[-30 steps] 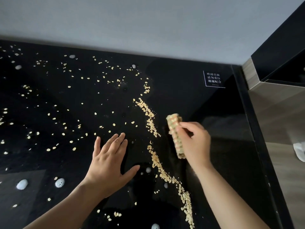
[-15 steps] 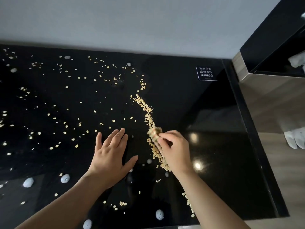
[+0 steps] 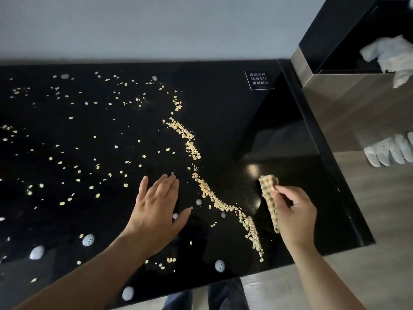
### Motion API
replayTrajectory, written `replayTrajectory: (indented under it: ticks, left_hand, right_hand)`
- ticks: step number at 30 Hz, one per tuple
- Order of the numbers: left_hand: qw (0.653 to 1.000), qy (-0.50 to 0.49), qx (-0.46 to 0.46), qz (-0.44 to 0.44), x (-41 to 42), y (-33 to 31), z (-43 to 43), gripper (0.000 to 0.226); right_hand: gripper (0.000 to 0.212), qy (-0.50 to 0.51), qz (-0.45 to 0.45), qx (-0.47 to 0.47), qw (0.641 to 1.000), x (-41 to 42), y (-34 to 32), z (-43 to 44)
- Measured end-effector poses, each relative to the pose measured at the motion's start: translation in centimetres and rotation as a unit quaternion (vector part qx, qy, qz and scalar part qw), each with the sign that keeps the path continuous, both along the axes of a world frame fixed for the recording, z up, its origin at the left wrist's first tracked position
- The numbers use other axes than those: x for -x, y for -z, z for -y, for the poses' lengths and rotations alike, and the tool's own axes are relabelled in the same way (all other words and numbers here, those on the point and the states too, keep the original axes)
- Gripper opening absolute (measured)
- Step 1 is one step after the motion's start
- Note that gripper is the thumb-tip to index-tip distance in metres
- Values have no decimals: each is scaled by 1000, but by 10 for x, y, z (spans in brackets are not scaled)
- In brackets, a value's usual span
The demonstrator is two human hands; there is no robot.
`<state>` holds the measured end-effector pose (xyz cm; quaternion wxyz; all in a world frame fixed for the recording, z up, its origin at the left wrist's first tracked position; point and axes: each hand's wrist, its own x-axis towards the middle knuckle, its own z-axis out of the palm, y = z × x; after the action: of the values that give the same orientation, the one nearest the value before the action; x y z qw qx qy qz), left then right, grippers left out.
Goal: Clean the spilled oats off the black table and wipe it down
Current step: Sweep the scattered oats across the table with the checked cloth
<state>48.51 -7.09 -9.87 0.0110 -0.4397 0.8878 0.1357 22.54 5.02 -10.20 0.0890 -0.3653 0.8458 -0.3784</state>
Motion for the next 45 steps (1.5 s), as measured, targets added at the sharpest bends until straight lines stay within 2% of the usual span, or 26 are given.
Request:
replayTrajectory:
  ticks: [8, 12, 14, 17, 20, 24, 32, 38, 43, 45]
  left_hand:
    - [1000, 16, -10, 8, -1, 10, -24, 77]
    - [1000, 11, -1, 7, 1, 14, -24, 74]
    - [1000, 18, 11, 11, 1, 16, -26, 75]
    - [1000, 3, 10, 13, 4, 16, -29, 78]
    - [1000, -22, 3, 15, 12, 14, -31, 82]
    - [999, -30, 10, 27, 15, 13, -34, 85]
    - [999, -38, 29, 16, 19, 10, -37, 83]
    - [994, -75, -10, -84, 0, 2, -41, 79]
    - [998, -47, -6, -42, -13, -1, -75, 82]
    - [997, -69, -17, -36, -18, 1, -87, 84]
  right_hand:
    - [17, -88, -12, 7, 996, -59, 15, 21]
    - [17, -134, 68, 4, 989, -76, 8, 32]
    - [17, -115, 88, 23, 989, -66, 0, 29]
    - [16, -72, 62, 44, 995, -41, -9, 5]
    - [17, -28, 10, 26, 999, -18, -9, -33]
    - [19, 28, 11, 10, 999, -17, 4, -66]
    - [20, -12, 9, 49, 999, -84, 26, -57]
    - [17, -47, 110, 73, 990, -99, 11, -54]
    - [19, 10, 66, 63, 996, -67, 5, -74]
    - [19, 22, 37, 50, 998, -69, 13, -78]
